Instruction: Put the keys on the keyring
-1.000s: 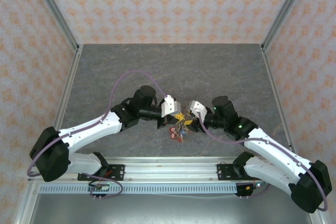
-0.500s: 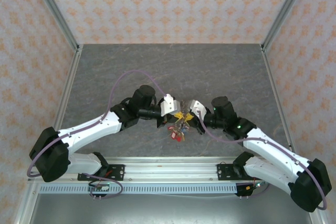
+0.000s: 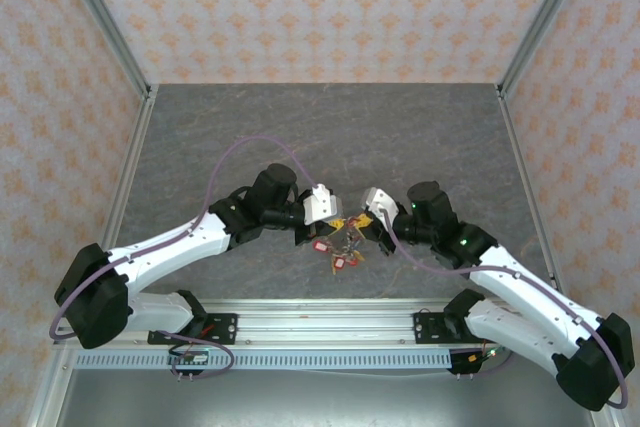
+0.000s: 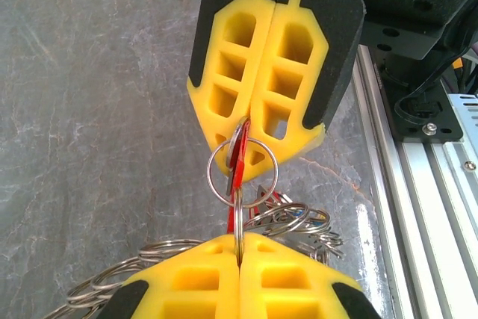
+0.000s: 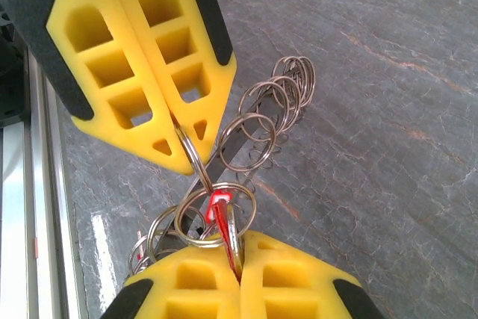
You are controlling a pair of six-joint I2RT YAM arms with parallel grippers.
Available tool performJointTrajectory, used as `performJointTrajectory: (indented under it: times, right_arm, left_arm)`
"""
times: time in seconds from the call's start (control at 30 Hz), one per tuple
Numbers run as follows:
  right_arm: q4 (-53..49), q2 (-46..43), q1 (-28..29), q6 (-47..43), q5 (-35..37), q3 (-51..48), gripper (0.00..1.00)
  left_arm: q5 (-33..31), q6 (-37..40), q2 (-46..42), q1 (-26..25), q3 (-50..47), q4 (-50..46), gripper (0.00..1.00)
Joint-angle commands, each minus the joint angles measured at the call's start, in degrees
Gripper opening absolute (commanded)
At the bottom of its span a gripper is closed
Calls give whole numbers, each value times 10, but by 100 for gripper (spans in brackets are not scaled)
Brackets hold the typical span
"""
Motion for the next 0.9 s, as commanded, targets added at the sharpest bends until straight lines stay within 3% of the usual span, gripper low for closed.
performJointTrajectory:
  times: [0.0, 0.2, 0.4, 0.87]
  right_arm:
    - [-11, 8, 0, -7, -10, 35, 1]
    - [-20, 27, 9, -31, -10, 59, 2]
    - [-67, 54, 25, -69, 37, 87, 3]
    - [-71, 30, 25, -69, 101, 44, 5]
  left_arm:
    - [-3, 15, 0, 4, 24, -12, 0]
    - [-6, 19, 6, 2, 29, -25, 0]
    - [-12, 19, 8, 0, 34, -28, 0]
    - [3, 9, -1, 0, 26, -4, 0]
